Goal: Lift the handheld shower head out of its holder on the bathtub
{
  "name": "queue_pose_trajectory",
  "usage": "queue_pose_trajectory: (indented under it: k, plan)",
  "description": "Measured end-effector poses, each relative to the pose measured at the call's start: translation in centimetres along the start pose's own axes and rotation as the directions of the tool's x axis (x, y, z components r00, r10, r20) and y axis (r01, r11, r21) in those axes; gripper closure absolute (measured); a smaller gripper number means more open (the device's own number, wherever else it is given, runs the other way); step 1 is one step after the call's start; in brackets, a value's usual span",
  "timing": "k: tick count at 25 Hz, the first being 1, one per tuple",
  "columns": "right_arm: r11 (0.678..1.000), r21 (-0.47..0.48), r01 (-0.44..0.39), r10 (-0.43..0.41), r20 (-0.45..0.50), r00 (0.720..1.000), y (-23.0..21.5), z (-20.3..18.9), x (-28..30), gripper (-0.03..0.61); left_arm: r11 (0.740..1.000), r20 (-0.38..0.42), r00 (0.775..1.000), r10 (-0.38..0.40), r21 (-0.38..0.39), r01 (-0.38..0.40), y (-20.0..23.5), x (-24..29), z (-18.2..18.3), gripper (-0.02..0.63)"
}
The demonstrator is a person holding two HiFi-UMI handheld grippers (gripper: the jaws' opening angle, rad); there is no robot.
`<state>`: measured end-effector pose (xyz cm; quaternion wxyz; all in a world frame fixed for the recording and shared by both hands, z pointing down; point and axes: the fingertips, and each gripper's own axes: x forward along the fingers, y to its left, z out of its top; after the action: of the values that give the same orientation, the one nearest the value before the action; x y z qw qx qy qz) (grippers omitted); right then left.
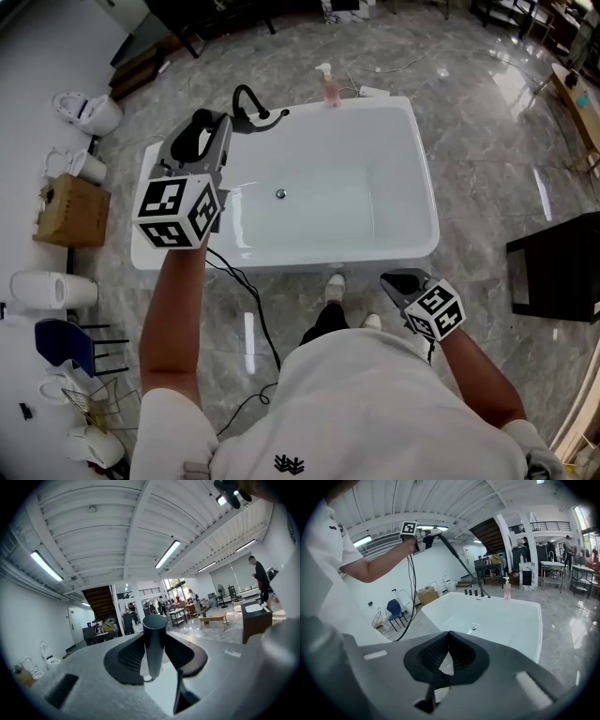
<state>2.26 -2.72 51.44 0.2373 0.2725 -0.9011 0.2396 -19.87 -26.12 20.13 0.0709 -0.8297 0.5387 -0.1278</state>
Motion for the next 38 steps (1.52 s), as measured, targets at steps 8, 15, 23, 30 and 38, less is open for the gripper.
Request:
queue_pose_trajectory:
  k: [8, 15, 23, 30, 38]
  plan:
    - [0.999, -0.015, -0.033, 0.033, -0.001, 0.999, 2.1, -2.2, -1.5, 0.565, 1.0, 0.036, 0.999, 0.007, 0.009, -0.008, -3.3, -6.4, 2.2, 0.474]
    - [0.998, -0.025, -0.051, 0.051, 0.004, 0.999, 3.5, -3.8, -2.2, 0.565, 1.0, 0.05, 0.999, -0.005, 0.015, 0.004, -6.5, -10.9, 2.6, 0.474]
    - [0.997, -0.04, -0.07, 0.07, 0.013, 0.997, 4.6, -4.2, -2.4, 0.565, 0.999, 0.055, 0.998, -0.031, 0.024, 0.03, -9.6, -15.0, 2.9, 0.474]
    - [0.994, -0.066, -0.088, 0.089, 0.015, 0.996, 6.2, -3.7, -2.0, 0.565, 0.998, 0.049, 0.997, -0.06, 0.003, 0.06, -10.7, -17.9, 2.5, 0.476]
    - [0.993, -0.08, -0.09, 0.092, 0.021, 0.996, 7.0, -3.6, -2.2, 0.565, 0.997, 0.066, 0.995, -0.073, -0.01, 0.074, -12.1, -20.5, 2.6, 0.476]
